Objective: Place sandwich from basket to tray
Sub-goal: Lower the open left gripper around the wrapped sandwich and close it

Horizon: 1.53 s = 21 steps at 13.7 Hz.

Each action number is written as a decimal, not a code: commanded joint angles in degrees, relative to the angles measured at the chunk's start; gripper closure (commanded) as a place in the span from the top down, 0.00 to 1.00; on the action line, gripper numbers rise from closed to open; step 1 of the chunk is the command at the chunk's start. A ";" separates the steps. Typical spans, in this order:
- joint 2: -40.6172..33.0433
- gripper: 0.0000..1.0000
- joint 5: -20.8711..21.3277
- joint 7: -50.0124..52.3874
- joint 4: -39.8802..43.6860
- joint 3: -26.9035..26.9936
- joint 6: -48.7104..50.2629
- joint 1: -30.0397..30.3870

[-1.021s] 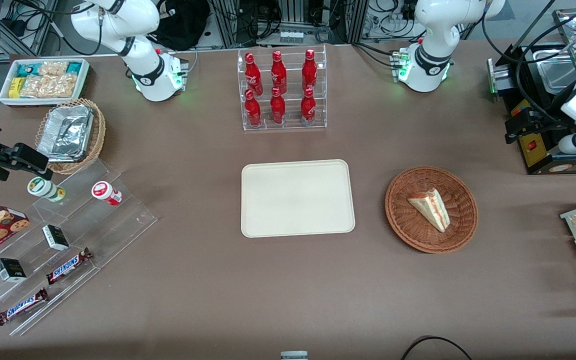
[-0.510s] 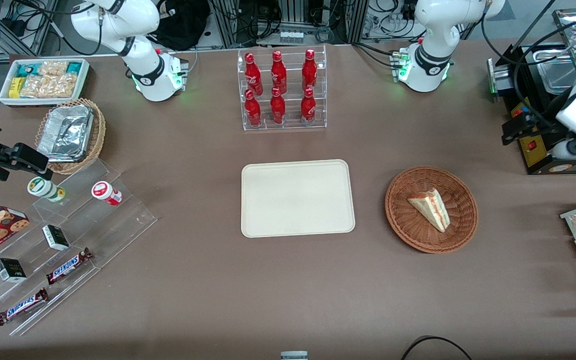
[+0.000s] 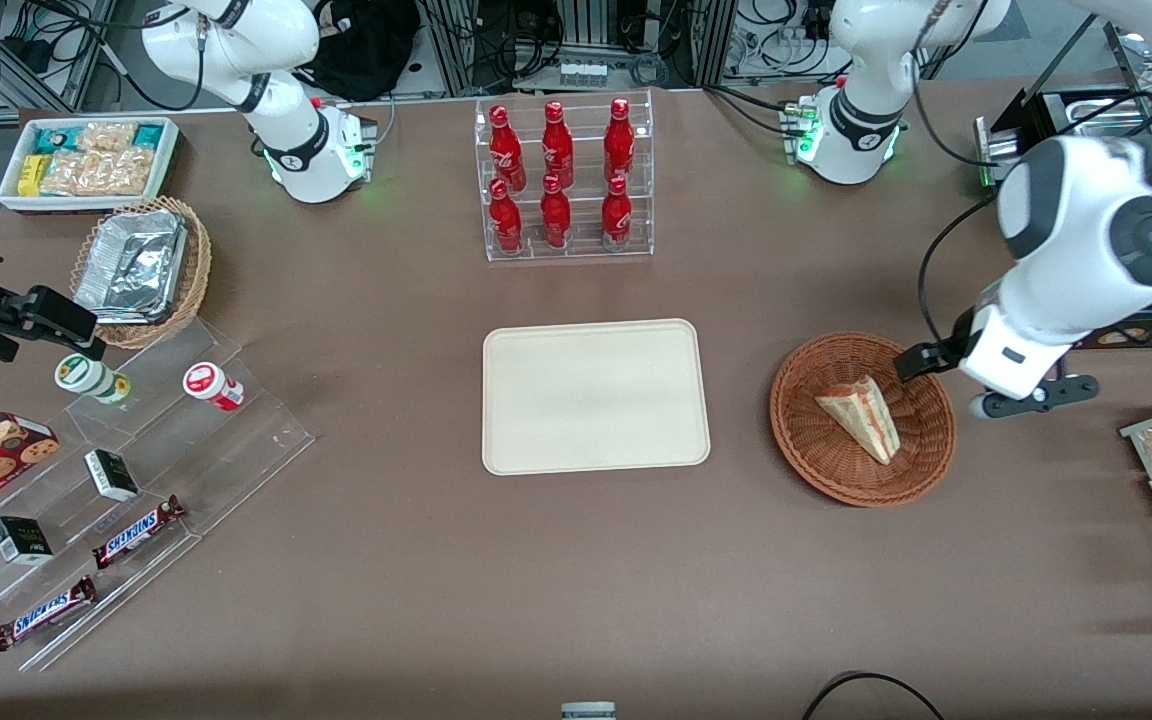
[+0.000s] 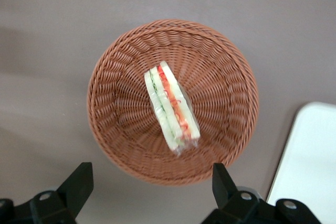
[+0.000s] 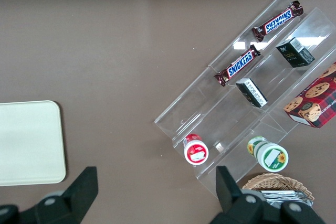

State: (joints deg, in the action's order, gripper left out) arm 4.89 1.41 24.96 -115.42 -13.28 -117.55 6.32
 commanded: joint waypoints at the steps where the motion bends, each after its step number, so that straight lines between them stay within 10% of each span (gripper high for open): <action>1: -2.61 1.00 1.05 14.62 -6.82 -2.09 -6.88 0.10; 17: 10.66 0.99 2.55 23.91 -11.67 -3.06 -26.15 0.10; 21: 11.72 0.33 4.21 23.74 -11.67 -2.80 -26.94 0.10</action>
State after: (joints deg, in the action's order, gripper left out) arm 16.14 3.49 47.43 -127.23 -16.11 -143.34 6.35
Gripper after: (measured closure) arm 0.300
